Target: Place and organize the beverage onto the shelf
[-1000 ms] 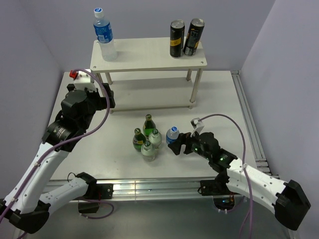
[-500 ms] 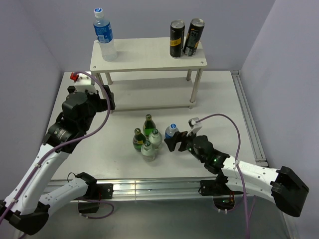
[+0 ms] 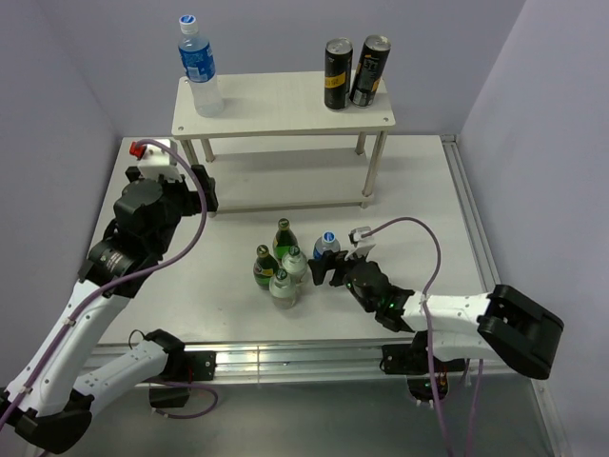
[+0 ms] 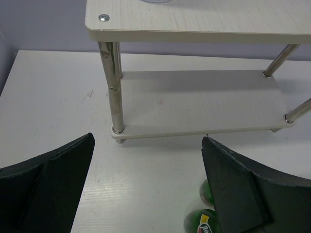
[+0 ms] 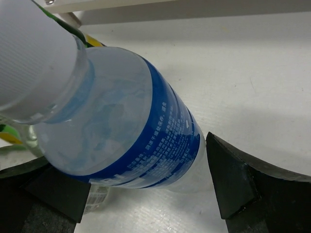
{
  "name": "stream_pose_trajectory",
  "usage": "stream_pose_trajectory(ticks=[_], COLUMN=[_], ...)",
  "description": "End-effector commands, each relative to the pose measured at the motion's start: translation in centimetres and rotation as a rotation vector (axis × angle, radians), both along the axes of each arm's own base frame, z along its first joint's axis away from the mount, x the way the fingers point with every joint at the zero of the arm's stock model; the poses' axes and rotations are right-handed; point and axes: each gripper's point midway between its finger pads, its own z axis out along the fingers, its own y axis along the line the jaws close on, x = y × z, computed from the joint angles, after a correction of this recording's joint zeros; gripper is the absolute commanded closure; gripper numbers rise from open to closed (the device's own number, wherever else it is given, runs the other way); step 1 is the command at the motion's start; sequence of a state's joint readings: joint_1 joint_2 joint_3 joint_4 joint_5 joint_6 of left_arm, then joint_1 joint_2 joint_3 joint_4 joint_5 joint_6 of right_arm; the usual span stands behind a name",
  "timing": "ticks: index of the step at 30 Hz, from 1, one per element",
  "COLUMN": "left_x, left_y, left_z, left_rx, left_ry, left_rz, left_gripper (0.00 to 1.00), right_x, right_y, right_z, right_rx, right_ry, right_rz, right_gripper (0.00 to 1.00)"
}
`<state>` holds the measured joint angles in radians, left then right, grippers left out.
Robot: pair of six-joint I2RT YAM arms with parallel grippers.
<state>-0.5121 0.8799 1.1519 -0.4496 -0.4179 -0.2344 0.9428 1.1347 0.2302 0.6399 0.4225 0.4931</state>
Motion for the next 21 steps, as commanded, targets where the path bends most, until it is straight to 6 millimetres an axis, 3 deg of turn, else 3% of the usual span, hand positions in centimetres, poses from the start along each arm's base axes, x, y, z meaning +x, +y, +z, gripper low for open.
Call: stream_pose_trajectory(ticks=[1,5,7,10,11,13,17,20,21], left_x=[-0.1,-0.1,-0.1,-0.1,-0.1,-0.1,-0.1,-0.1,0.0], left_y=[0.4,0.4,0.4,0.5,0.5,0.5,0.6,0.5,0.4], left_z=[1.4,1.3,1.3,1.3,1.3,1.3,1.2,1.1,1.0], left_rx=[-0.038,-0.038,-0.039,-0.041,-0.041,-0.041,-0.041,-0.040,-0.040], left_ry=[-0.054,-0.051,-0.052,-0.055,-0.055,-0.055,-0.055,-0.053,-0.049], left_rz=[0.022,0.025,0.019,0.022,0.022,0.024,0.027,0.021,0.021], left_gripper=[0.01,0.01,0.01,0.01,0.01,0.01,0.01,0.01,0.01], right_x=[1.7,2.3,2.7,3.3,3.4,3.5,3.0,2.4,2.2], right_y=[-0.3,-0.5,-0.3,0.3,0.4,0.5,0.1,-0.3,-0.3], right_z=[0.4,0.2,0.2,0.0,-0.2,-0.1,1.4,5.0,7.3], right_rx=[-0.022,-0.032,-0.041,-0.067,-0.077,-0.096,-0.114,-0.114,-0.104], right_ry=[-0.051,-0.074,-0.089,-0.094,-0.092,-0.088,-0.097,-0.128,-0.144], right_rz=[-0.078,-0.109,-0.116,-0.115,-0.117,-0.124,-0.160,-0.202,-0.203], right_gripper=[0.06,0.14,0.23,0.63,0.81,1.00,1.00,1.00,1.00])
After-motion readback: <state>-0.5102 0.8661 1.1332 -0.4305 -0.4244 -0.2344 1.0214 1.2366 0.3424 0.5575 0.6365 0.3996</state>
